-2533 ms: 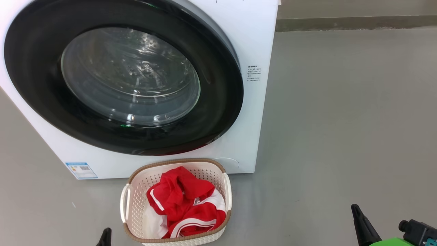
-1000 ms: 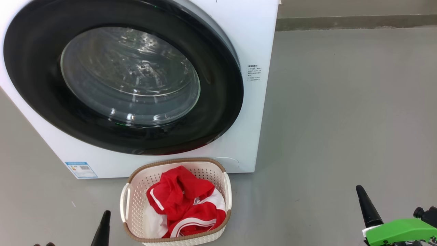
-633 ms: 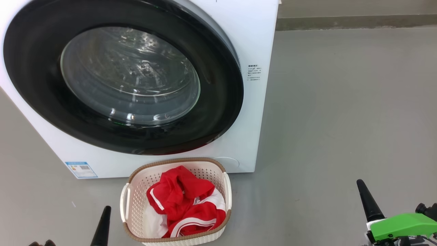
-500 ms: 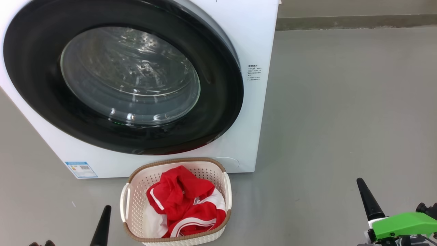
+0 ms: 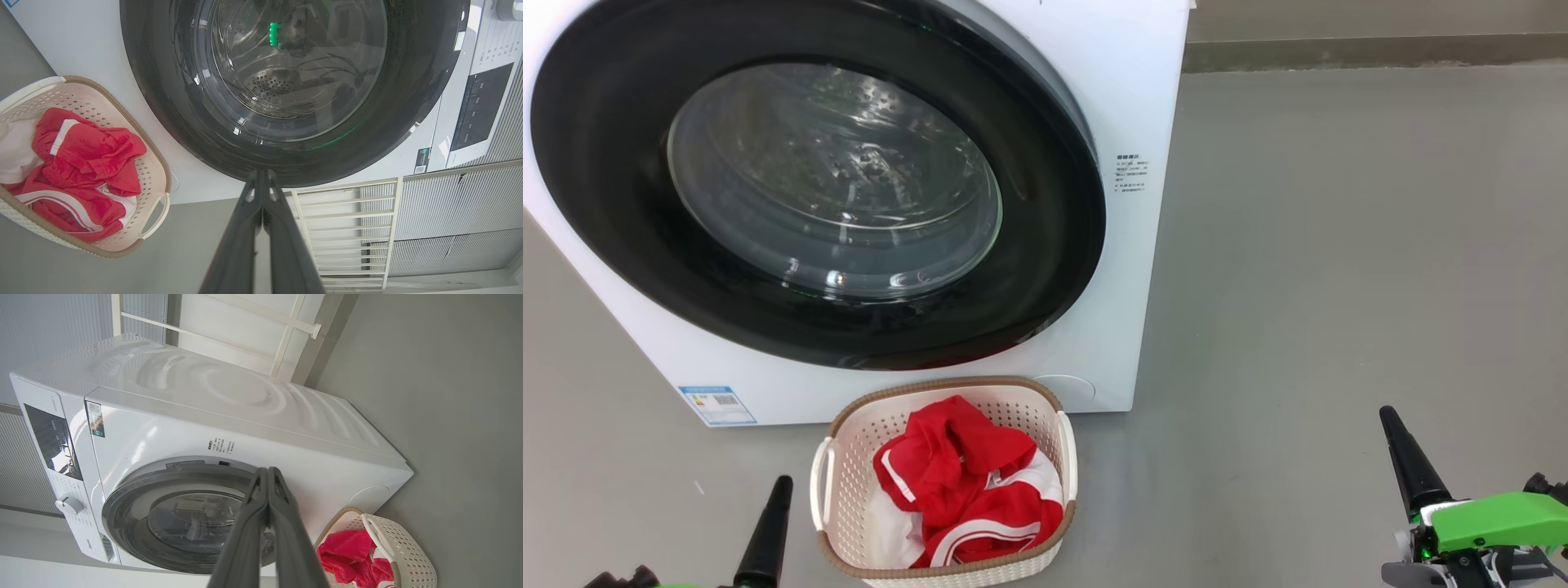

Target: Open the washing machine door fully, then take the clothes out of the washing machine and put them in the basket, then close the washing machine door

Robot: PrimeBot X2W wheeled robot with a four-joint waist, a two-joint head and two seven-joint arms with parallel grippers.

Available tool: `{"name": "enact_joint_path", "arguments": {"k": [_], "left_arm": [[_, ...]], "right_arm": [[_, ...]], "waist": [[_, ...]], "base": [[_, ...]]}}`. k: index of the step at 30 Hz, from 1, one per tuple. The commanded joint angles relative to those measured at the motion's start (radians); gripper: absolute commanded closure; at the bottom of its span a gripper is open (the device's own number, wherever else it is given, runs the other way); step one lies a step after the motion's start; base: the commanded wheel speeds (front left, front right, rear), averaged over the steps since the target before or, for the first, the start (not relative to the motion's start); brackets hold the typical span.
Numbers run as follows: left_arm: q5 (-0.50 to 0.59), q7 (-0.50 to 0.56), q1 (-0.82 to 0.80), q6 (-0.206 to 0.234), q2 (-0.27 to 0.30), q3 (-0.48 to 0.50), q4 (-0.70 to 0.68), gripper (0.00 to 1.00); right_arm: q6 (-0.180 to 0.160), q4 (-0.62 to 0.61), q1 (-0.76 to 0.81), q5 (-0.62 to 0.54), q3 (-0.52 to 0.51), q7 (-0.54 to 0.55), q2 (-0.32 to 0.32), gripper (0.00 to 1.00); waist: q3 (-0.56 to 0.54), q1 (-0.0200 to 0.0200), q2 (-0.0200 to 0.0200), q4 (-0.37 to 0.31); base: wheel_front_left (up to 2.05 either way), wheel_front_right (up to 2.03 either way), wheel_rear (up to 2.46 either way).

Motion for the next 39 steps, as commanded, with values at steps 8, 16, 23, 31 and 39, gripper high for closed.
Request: {"name": "enact_joint_path", "arguments": {"k": [8,16,23,31,39], "left_arm": [[-0.107,0.029,-0.063,-0.007,0.003,0.042,-0.032,1.00],[-0.179,0.049,-0.075,-0.007,-0.001,0.049,-0.035,1.00],[-0.192,0.053,-0.077,-0.007,-0.002,0.050,-0.035,1.00],[-0.192,0.053,-0.077,-0.007,-0.002,0.050,-0.035,1.00],[-0.192,0.053,-0.077,-0.007,-0.002,0.050,-0.035,1.00]], "right_arm": [[-0.001,-0.043,-0.062,0.097,0.004,0.032,-0.004,1.00],[-0.001,-0.052,-0.072,0.163,-0.003,0.053,-0.001,1.00],[-0.001,-0.054,-0.074,0.175,-0.004,0.056,-0.001,1.00],[-0.001,-0.054,-0.074,0.175,-0.004,0.056,-0.001,1.00],[-0.001,-0.054,-0.074,0.175,-0.004,0.056,-0.001,1.00]], "waist": [[0.000,0.0000,0.0000,0.000],[0.001,0.0000,0.0000,0.000],[0.001,0.0000,0.0000,0.000],[0.001,0.0000,0.0000,0.000],[0.001,0.0000,0.0000,0.000]], "base": [[0.00,0.00,0.00],[0.00,0.00,0.00],[0.00,0.00,0.00],[0.00,0.00,0.00],[0.00,0.00,0.00]]}}
